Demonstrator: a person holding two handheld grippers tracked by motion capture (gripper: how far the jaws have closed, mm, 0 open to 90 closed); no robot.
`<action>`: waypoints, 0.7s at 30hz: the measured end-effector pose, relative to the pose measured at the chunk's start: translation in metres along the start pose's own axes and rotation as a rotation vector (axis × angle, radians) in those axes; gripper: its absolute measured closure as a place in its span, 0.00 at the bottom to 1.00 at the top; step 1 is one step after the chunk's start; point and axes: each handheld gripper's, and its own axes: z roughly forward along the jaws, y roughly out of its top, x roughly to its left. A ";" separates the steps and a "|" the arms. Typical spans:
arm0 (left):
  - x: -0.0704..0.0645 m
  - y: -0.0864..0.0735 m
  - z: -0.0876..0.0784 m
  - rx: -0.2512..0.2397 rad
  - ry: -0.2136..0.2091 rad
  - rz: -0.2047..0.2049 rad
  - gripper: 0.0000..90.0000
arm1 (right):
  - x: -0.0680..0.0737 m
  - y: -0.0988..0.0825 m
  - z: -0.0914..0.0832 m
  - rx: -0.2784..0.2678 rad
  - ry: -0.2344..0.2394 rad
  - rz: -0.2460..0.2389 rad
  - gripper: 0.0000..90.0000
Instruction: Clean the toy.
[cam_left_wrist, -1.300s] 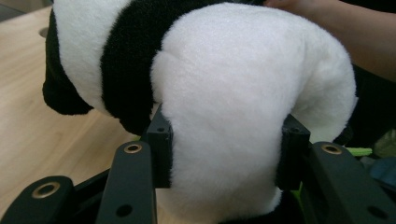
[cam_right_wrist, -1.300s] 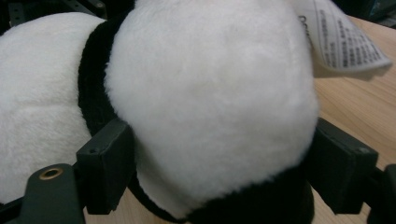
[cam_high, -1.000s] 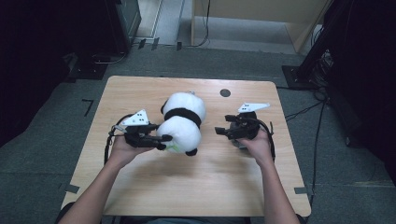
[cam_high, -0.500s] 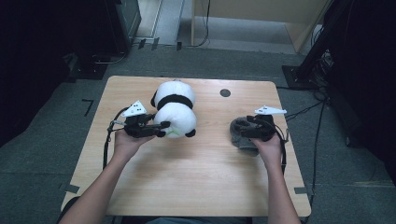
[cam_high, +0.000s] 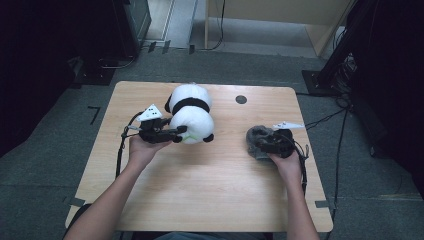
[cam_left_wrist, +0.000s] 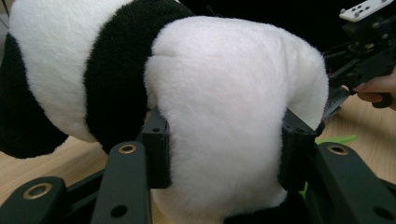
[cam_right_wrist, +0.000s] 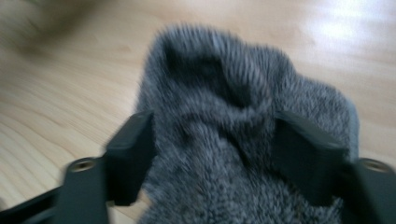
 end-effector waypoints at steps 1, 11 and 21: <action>-0.001 0.000 0.000 0.000 -0.002 0.002 0.56 | -0.001 -0.002 0.003 0.007 0.001 0.003 0.46; -0.006 0.000 0.002 0.000 -0.010 0.014 0.56 | 0.000 -0.004 -0.002 -0.021 -0.064 -0.012 0.85; -0.013 -0.001 0.008 0.002 -0.007 0.016 0.56 | 0.041 0.022 -0.034 -0.196 0.007 -0.046 0.86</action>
